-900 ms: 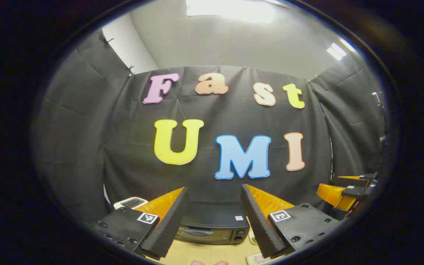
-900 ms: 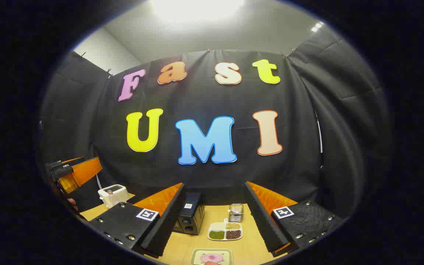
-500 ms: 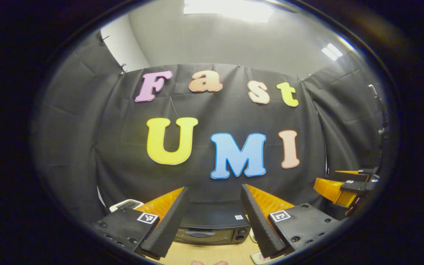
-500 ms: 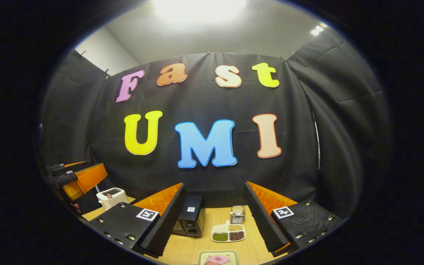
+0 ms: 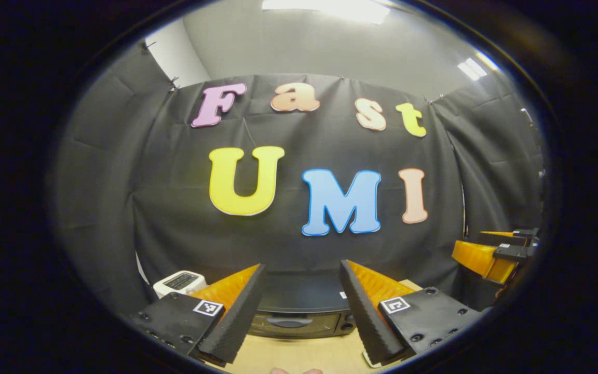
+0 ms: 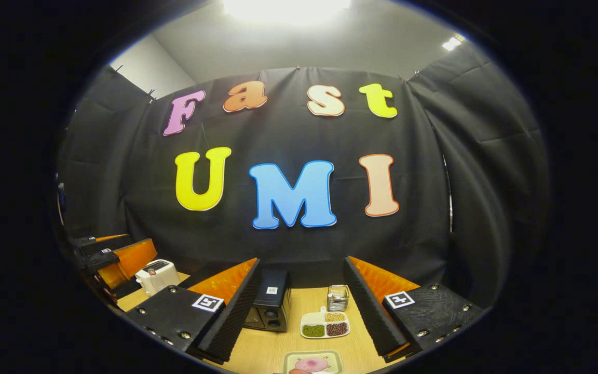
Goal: Open the electric oven with the left hand, put the food in, and close the electric oven.
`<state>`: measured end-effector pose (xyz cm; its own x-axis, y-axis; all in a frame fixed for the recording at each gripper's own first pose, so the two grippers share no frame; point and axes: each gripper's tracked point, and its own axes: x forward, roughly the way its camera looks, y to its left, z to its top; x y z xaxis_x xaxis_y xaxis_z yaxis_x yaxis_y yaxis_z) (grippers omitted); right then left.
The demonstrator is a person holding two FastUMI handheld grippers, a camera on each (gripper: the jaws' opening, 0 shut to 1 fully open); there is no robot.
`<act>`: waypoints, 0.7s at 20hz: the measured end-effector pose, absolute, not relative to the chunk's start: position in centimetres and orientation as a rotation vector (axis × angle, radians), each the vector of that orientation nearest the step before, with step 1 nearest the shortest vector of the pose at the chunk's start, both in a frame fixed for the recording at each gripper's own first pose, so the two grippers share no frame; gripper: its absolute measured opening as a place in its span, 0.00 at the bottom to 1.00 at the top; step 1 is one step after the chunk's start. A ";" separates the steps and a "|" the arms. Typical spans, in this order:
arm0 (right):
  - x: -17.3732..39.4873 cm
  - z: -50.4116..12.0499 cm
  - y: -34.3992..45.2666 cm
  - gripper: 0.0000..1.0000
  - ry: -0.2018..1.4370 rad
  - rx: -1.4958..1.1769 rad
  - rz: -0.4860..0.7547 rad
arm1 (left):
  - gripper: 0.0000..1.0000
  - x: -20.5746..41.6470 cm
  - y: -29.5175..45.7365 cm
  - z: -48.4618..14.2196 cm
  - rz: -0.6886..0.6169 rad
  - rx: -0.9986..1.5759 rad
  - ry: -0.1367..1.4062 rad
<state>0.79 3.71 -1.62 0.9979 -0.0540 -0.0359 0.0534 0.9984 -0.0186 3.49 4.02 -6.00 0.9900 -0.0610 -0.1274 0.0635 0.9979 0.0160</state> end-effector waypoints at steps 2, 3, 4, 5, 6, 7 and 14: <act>0.7 -2.3 3.1 0.97 0.056 -0.027 -0.069 | 0.98 4.6 3.9 -8.8 -0.075 0.020 0.186; 0.7 -2.6 2.7 0.98 0.066 -0.032 -0.078 | 0.98 5.2 3.8 -10.3 -0.083 0.014 0.219; 0.6 -3.0 2.2 0.98 0.077 -0.037 -0.089 | 0.98 6.2 3.7 -12.0 -0.089 0.007 0.252; 0.5 -3.4 1.7 0.98 0.088 -0.041 -0.099 | 0.98 7.1 3.7 -13.5 -0.094 0.007 0.279; 0.5 -3.8 1.3 0.98 0.099 -0.043 -0.109 | 0.94 8.1 3.7 -15.5 -0.102 0.012 0.309; 0.5 -4.2 0.9 0.98 0.111 -0.047 -0.119 | 0.94 9.0 3.6 -17.5 -0.112 0.016 0.342; 0.7 -6.3 -0.2 0.98 0.176 -0.071 -0.156 | 0.96 14.8 5.8 -28.0 -0.061 0.038 0.500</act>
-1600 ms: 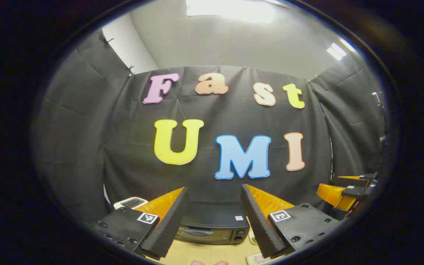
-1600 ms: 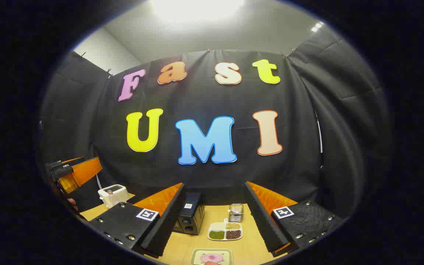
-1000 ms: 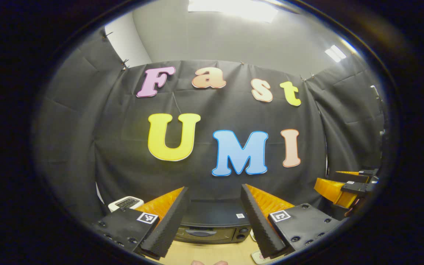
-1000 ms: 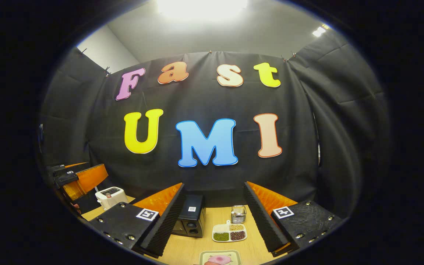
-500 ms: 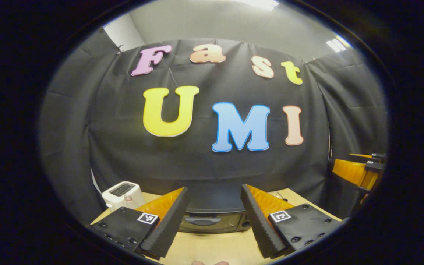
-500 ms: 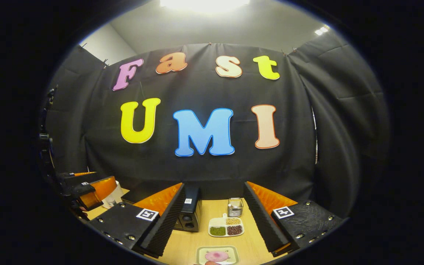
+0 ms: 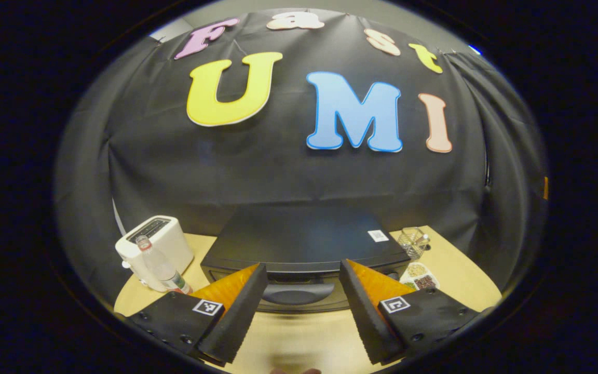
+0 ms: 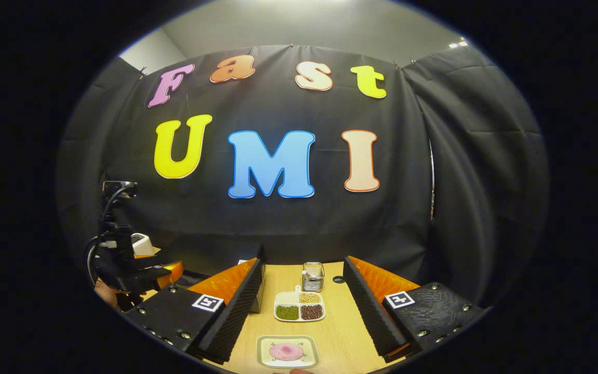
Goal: Open the electric oven with the left hand, put the food in, and close the electric oven.
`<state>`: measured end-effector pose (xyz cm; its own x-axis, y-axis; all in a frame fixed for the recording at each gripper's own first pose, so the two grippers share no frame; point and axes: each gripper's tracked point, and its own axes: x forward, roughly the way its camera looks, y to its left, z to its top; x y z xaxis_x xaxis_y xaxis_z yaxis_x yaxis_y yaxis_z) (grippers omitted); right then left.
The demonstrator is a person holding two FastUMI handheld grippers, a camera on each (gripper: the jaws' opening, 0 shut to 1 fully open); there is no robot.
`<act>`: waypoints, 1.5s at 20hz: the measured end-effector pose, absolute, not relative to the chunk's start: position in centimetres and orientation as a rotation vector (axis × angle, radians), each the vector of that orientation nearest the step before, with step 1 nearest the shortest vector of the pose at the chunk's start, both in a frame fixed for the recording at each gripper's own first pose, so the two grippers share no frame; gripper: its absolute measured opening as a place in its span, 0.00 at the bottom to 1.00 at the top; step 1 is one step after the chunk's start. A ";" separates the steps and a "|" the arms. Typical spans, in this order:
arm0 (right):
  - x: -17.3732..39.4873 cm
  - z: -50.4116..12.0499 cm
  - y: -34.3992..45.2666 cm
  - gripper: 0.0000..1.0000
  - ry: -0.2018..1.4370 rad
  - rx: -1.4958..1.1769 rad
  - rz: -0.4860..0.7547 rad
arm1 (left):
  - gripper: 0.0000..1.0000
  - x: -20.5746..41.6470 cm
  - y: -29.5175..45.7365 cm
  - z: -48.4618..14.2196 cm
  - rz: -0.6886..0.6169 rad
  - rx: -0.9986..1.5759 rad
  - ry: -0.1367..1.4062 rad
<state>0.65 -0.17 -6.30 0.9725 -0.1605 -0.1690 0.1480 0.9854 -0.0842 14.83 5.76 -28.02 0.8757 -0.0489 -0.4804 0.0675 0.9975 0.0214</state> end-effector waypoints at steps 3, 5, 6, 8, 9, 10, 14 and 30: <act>0.6 -6.6 0.0 0.98 0.188 -0.074 -0.170 | 0.98 16.4 6.4 -30.8 -0.054 0.050 0.545; 0.3 -6.7 0.0 0.98 0.195 -0.075 -0.181 | 0.98 16.9 6.5 -32.4 -0.057 0.070 0.572; 0.2 -6.8 0.0 0.98 0.199 -0.077 -0.186 | 0.95 17.0 6.8 -33.0 -0.056 0.084 0.584; 0.0 -7.0 0.0 0.98 0.205 -0.083 -0.201 | 0.99 17.5 6.8 -33.3 -0.061 0.104 0.575; -0.1 -7.0 0.1 0.98 0.207 -0.083 -0.208 | 0.99 17.7 6.7 -33.6 -0.065 0.110 0.578; -0.3 -7.1 0.3 0.98 0.208 -0.081 -0.211 | 0.99 17.3 6.7 -33.3 -0.060 0.108 0.571; -0.3 -7.7 2.1 0.98 0.216 -0.058 -0.194 | 0.98 16.4 6.6 -33.7 -0.052 0.083 0.570; -0.1 -8.8 4.6 0.98 0.244 -0.049 -0.096 | 0.99 7.1 6.8 -37.0 -0.095 0.094 0.622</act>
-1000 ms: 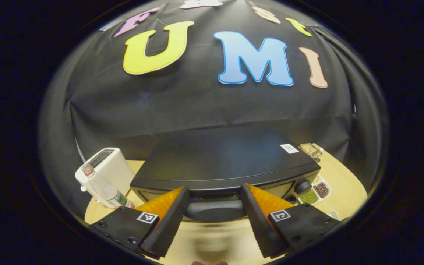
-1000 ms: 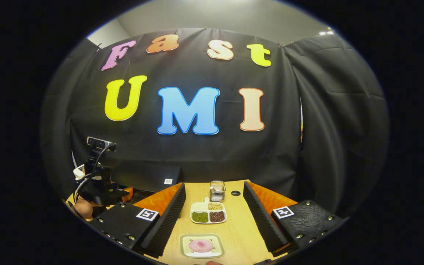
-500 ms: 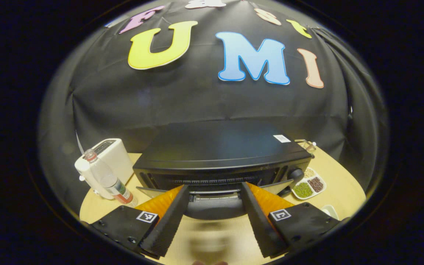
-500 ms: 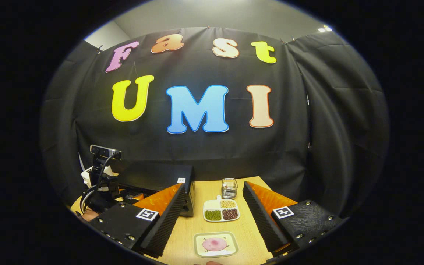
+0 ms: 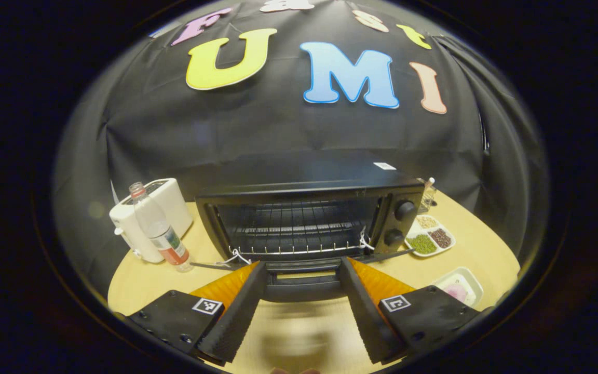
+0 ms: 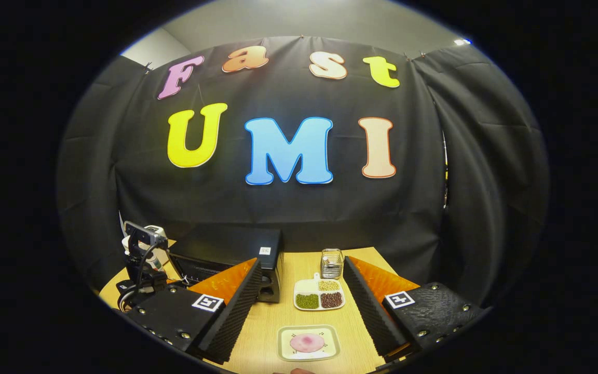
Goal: Open the electric oven with the left hand, put the food in, and close the electric oven.
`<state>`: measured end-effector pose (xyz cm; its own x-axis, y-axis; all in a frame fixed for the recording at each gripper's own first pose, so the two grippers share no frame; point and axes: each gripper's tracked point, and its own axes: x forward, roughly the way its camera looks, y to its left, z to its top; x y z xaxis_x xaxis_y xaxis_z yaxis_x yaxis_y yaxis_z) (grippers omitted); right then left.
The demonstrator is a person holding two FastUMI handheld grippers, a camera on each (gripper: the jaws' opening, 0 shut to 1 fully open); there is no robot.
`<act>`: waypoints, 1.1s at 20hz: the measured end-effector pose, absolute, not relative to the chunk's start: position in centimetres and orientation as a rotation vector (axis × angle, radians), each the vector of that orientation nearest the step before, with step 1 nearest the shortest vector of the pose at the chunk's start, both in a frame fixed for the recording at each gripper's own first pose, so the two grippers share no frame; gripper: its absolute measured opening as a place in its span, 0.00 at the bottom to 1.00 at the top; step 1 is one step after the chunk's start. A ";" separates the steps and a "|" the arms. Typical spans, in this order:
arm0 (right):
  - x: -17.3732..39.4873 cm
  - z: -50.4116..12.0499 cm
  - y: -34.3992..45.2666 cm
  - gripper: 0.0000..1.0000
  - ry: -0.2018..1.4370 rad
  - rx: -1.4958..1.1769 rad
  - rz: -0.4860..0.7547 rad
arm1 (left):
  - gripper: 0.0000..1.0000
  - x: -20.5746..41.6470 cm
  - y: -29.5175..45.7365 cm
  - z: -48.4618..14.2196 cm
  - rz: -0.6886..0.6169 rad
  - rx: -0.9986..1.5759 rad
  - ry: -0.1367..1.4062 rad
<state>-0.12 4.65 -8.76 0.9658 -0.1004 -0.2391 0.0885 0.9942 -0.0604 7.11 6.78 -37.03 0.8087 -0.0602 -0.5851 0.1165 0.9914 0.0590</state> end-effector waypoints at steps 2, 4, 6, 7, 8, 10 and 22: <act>-0.2 -9.3 4.7 0.98 0.259 -0.044 -0.094 | 0.95 5.9 6.8 -37.7 -0.105 0.103 0.633; -0.5 -9.8 4.7 0.98 0.279 -0.037 -0.097 | 0.95 4.9 6.8 -38.7 -0.114 0.109 0.643; -0.7 -10.3 4.7 0.98 0.297 -0.033 -0.106 | 0.99 4.0 6.8 -39.5 -0.124 0.115 0.658; -0.8 -10.5 4.8 0.98 0.305 -0.032 -0.109 | 0.99 3.6 6.9 -40.0 -0.128 0.118 0.664; -0.9 -11.0 4.8 0.98 0.315 -0.028 -0.109 | 0.99 3.0 6.8 -40.7 -0.132 0.119 0.672; -1.4 -12.4 4.7 0.98 0.348 -0.018 -0.116 | 0.99 1.9 7.2 -42.3 -0.135 0.119 0.709; -1.9 -20.4 -0.5 0.97 0.686 0.206 -0.135 | 0.99 4.2 13.8 -22.4 -0.047 -0.007 0.323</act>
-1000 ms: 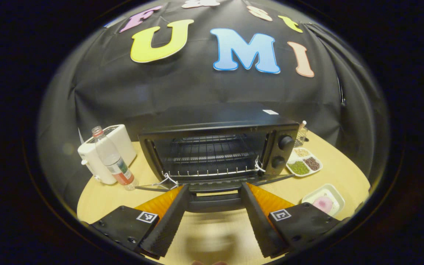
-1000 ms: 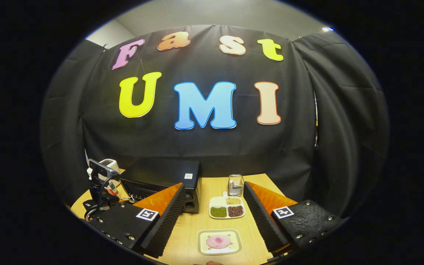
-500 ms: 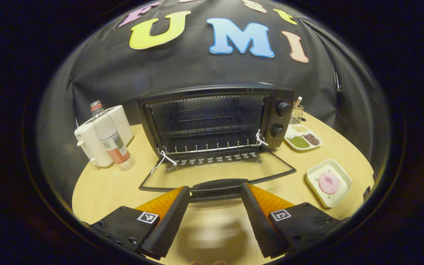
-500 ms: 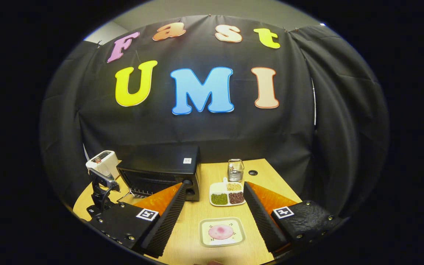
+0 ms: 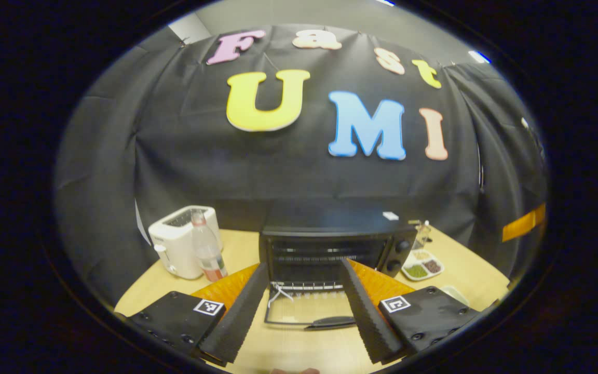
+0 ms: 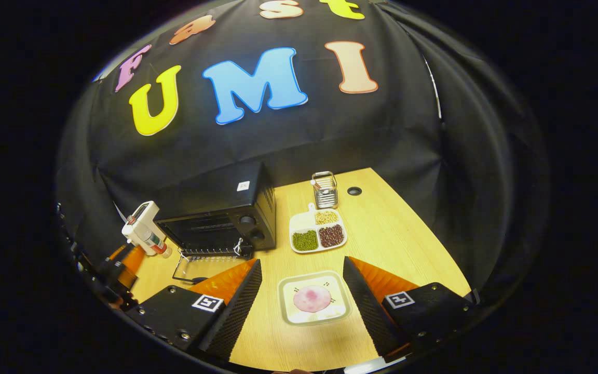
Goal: Open the electric oven with the left hand, put the food in, and close the electric oven.
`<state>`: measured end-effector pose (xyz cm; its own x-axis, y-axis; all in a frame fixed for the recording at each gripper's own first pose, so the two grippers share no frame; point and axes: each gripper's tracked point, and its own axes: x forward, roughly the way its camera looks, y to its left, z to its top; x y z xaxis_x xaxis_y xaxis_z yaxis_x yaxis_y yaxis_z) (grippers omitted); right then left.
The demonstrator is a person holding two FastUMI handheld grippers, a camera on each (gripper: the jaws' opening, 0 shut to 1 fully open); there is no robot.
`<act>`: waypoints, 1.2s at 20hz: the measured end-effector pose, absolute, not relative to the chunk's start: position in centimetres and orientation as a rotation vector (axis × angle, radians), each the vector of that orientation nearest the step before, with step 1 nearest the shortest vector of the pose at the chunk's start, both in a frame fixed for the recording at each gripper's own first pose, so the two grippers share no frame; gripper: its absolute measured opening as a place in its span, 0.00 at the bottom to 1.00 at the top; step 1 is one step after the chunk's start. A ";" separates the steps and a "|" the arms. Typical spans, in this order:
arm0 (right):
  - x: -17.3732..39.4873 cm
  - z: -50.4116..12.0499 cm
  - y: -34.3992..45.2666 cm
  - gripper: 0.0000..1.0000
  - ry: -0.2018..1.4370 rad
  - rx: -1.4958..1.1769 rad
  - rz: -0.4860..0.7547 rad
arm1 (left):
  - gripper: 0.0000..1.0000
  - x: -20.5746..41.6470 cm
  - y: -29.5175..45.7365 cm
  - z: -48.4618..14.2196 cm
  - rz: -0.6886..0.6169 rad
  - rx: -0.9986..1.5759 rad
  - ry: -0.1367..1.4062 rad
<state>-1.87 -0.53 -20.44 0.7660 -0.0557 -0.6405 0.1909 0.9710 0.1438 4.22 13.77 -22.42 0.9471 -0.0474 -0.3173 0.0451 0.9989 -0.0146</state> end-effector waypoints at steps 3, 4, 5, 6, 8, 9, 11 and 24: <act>-1.7 -23.2 -1.2 0.98 0.789 0.261 -0.096 | 0.98 2.5 15.0 -13.9 -0.059 -0.030 0.191; -1.9 -24.6 -1.3 0.98 0.836 0.274 -0.076 | 0.98 2.0 14.9 -12.2 -0.067 -0.033 0.155; -1.9 -26.0 -1.6 0.98 0.891 0.292 -0.062 | 0.98 1.6 14.7 -11.1 -0.070 -0.032 0.129; -2.0 -27.2 -1.7 0.97 0.946 0.318 -0.042 | 0.98 1.4 14.6 -10.5 -0.072 -0.030 0.112; -1.8 -30.1 -2.1 0.97 1.045 0.357 -0.024 | 0.94 1.0 14.6 -10.5 -0.062 -0.028 0.116; -1.8 -31.4 -2.4 0.97 1.091 0.365 -0.017 | 0.94 0.7 14.7 -10.7 -0.052 -0.025 0.124; -1.7 -33.2 -2.8 0.96 1.166 0.404 -0.009 | 0.94 0.2 14.9 -11.3 -0.025 -0.017 0.147; -1.2 -41.9 -7.5 0.85 1.437 0.076 -0.031 | 0.98 -4.4 18.6 -14.8 0.183 0.013 0.264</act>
